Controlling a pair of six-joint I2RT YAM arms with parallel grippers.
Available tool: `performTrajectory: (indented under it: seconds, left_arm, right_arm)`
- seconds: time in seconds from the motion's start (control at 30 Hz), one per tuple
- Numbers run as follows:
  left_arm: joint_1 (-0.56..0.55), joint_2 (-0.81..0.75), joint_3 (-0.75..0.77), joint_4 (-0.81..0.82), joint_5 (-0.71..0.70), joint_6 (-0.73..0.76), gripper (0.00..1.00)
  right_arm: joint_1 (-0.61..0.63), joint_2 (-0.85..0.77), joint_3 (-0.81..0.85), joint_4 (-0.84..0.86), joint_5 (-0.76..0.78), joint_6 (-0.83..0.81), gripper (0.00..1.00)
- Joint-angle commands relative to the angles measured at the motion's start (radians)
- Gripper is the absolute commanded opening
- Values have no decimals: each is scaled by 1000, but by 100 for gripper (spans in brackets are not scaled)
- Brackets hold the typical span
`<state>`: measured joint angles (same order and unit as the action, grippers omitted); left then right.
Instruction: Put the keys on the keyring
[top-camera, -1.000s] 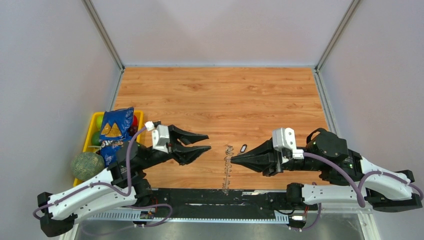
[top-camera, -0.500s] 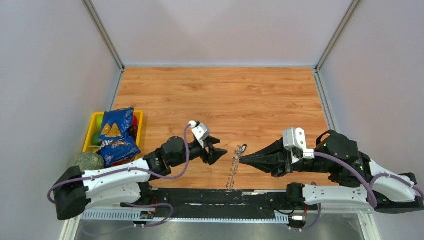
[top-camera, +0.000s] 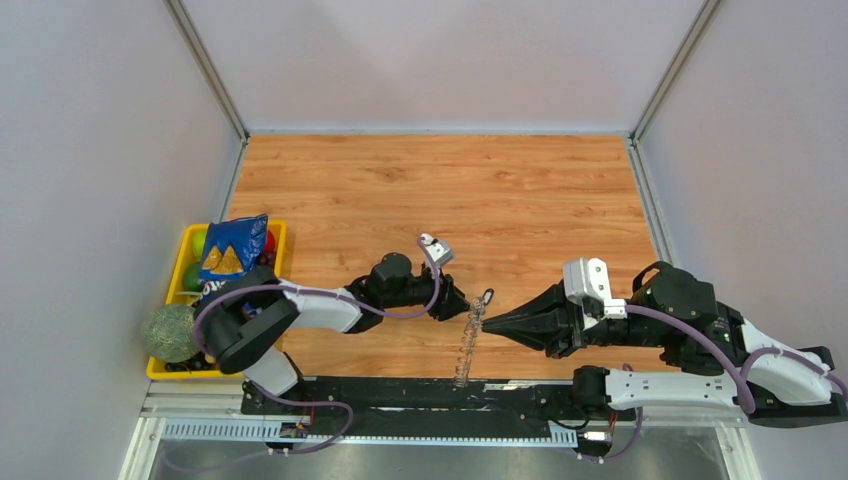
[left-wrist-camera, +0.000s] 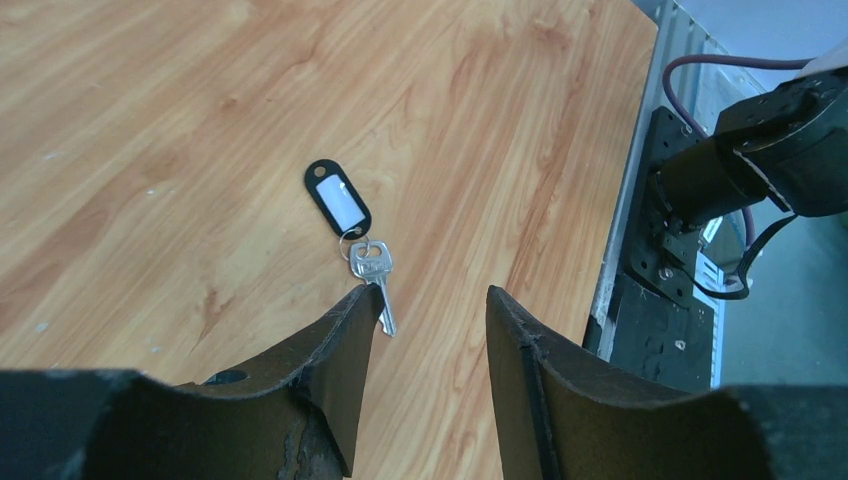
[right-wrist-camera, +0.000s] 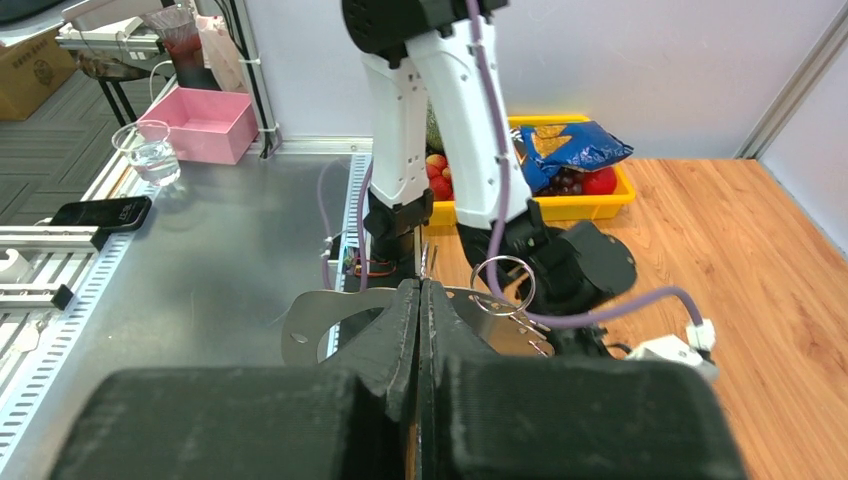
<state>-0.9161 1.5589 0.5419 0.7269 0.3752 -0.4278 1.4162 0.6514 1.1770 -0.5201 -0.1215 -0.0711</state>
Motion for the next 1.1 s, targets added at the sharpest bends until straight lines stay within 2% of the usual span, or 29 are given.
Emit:
performTrajectory:
  seconds: [0.0,0.5,1.07]
  left_arm:
    - [3,139,104,136,158,-38,53]
    - [61,375,265,85,219,13,56]
    - [63,456,215,129,256,7,49]
  right_arm:
    - [3,-22,22,37,-21,19,0]
    - [3,-37,8,33,-19,4,0]
    - [3,-29,13,31,-26,7,0]
